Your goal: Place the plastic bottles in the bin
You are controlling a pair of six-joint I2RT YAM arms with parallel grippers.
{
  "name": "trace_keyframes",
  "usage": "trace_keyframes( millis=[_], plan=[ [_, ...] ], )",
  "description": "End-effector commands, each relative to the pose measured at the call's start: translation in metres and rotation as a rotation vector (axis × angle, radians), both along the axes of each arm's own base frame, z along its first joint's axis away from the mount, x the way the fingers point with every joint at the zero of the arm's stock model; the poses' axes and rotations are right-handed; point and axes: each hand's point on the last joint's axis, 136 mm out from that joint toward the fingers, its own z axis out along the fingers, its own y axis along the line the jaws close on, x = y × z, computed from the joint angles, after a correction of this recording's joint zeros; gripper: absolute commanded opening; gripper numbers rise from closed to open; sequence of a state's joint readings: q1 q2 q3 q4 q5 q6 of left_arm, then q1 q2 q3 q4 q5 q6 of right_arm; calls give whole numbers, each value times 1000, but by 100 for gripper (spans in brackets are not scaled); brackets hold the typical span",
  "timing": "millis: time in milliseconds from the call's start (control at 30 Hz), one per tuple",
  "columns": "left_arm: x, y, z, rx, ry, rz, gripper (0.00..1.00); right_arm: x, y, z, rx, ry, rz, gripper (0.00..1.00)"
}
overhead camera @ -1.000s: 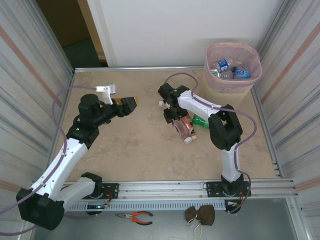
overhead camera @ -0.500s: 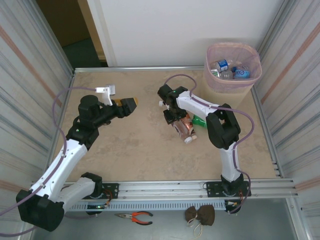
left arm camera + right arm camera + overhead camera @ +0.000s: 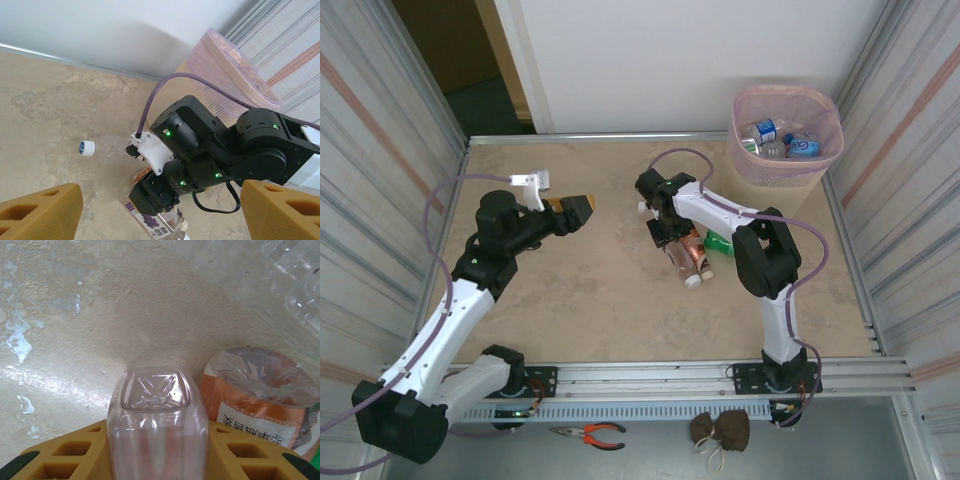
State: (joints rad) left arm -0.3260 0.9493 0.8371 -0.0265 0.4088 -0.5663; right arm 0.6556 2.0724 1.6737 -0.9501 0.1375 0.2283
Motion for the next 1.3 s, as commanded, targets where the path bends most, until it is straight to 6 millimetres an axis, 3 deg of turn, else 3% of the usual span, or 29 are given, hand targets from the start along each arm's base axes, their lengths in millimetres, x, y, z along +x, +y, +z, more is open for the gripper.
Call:
trace_keyframes(
  millis=[0, 433, 700, 933, 1267],
  plan=[
    [0, 6, 6, -13, -19, 23, 83, -1, 8, 28, 61, -40, -17, 40],
    [2, 4, 5, -16, -14, 21, 83, 6, 13, 87, 260, -106, -74, 39],
    [4, 3, 5, -19, -14, 19, 83, 16, 1, 150, 400, -213, -127, 39],
    [4, 3, 7, -23, -20, 16, 83, 30, -27, 237, 582, -385, -208, 38],
    [2, 3, 11, -31, -31, 14, 83, 54, -121, 379, 971, -733, -465, 35]
  ],
)
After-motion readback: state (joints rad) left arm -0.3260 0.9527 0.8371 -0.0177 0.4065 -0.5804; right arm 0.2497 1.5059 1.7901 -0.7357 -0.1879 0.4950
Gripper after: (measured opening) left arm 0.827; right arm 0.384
